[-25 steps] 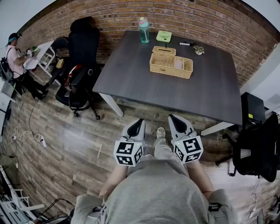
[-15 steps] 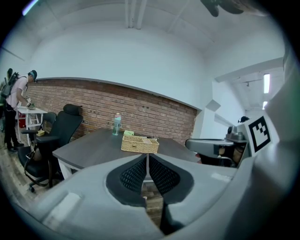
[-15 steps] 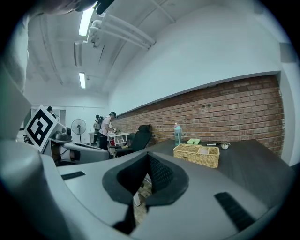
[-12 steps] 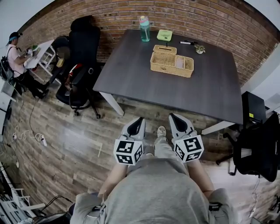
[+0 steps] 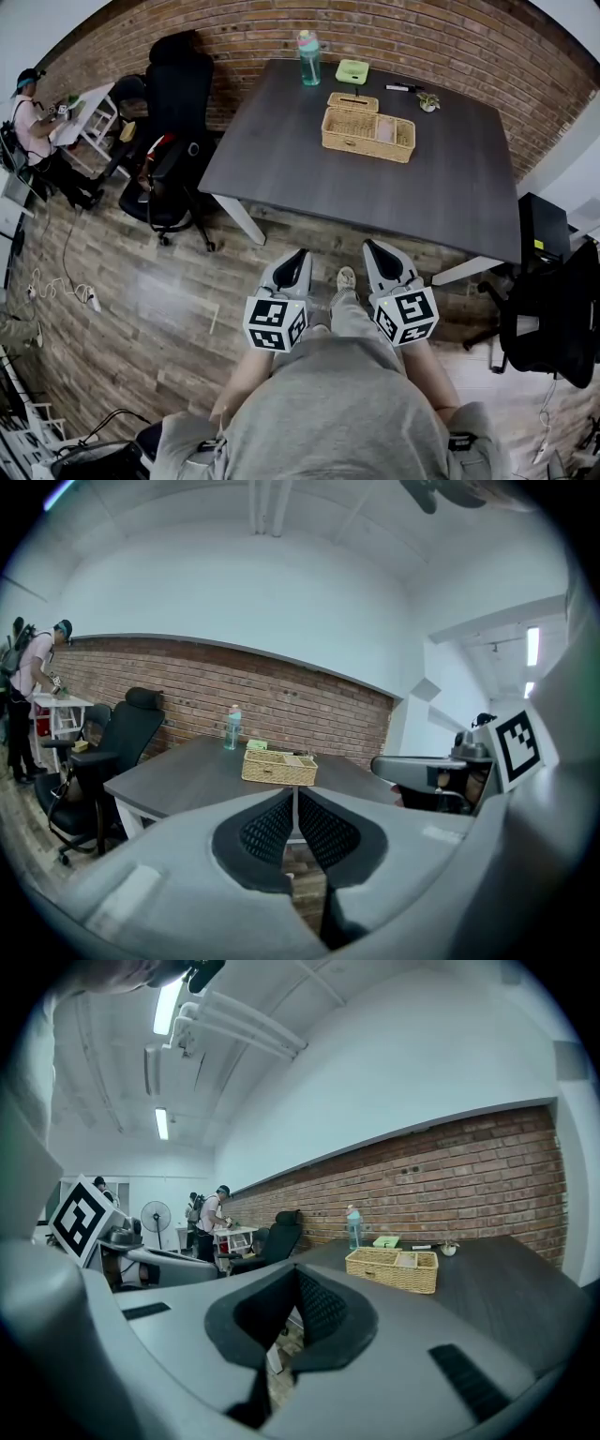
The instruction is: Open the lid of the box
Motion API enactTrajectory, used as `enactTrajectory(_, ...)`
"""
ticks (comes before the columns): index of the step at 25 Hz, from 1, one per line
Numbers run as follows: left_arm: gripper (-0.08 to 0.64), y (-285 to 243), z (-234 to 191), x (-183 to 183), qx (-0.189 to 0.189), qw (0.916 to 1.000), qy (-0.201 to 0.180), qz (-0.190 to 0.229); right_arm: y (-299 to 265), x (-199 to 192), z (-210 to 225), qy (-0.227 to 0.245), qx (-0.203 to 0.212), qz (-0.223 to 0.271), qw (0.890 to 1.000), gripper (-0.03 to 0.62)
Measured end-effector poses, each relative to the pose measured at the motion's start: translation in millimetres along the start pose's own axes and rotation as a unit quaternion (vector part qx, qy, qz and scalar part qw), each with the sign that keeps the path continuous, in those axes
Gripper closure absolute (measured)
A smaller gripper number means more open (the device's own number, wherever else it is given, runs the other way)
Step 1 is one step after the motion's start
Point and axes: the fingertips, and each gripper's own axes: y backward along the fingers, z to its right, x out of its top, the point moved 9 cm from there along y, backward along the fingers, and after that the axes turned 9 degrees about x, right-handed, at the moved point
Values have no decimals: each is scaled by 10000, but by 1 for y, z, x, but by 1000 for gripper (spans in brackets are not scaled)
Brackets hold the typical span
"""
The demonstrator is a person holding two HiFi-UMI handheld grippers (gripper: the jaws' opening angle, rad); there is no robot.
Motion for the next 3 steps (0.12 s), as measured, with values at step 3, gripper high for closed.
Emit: enactTrajectory(3, 531, 0, -1, -2, -1, 10000, 5, -7, 0, -2, 0, -12, 3, 2, 10000, 592)
